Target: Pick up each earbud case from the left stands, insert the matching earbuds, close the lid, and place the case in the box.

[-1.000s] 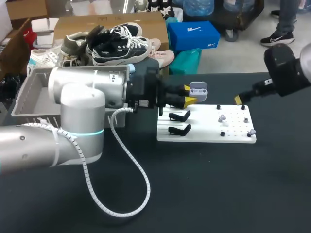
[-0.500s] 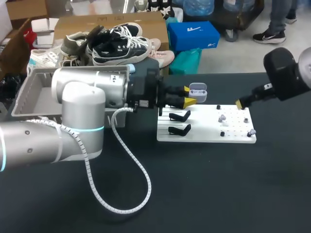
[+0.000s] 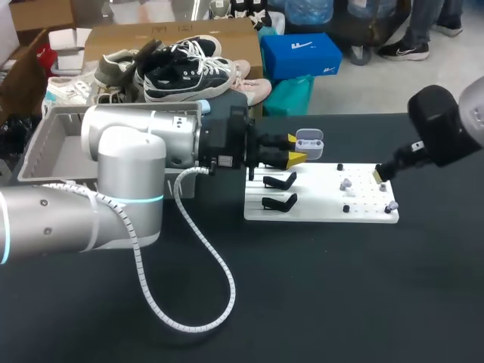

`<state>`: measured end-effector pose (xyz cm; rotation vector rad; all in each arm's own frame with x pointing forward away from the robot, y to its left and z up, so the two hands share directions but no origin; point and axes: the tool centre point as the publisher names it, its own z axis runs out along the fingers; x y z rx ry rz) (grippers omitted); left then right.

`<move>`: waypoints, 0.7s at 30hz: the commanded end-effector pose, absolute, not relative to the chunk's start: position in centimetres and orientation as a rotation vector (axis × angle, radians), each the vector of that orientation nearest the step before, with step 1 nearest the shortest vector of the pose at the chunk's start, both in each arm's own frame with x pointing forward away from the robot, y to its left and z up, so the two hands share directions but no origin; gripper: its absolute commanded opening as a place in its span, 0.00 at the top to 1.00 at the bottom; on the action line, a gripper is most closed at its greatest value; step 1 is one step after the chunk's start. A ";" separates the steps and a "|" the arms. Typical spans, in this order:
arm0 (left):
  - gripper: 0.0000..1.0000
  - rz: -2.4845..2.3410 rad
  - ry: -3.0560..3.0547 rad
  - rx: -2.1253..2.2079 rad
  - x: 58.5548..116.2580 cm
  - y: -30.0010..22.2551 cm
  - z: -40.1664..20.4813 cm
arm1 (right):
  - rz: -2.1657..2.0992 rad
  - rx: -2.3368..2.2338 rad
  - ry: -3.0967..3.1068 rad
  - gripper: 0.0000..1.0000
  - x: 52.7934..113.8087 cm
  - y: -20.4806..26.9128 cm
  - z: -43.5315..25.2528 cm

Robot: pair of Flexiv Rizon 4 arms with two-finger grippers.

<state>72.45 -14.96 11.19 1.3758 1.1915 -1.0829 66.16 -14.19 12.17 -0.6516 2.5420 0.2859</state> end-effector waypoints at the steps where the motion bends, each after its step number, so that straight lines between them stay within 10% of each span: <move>1: 1.00 -1.081 1.190 1.373 72.4 -14.9 11.1 | 0.153 -0.642 2.509 0.00 65.8 -14.5 11.9; 21: 1.00 -1.081 1.190 1.373 72.4 -14.9 11.1 | 0.016 -0.844 2.520 0.00 64.9 -17.7 7.5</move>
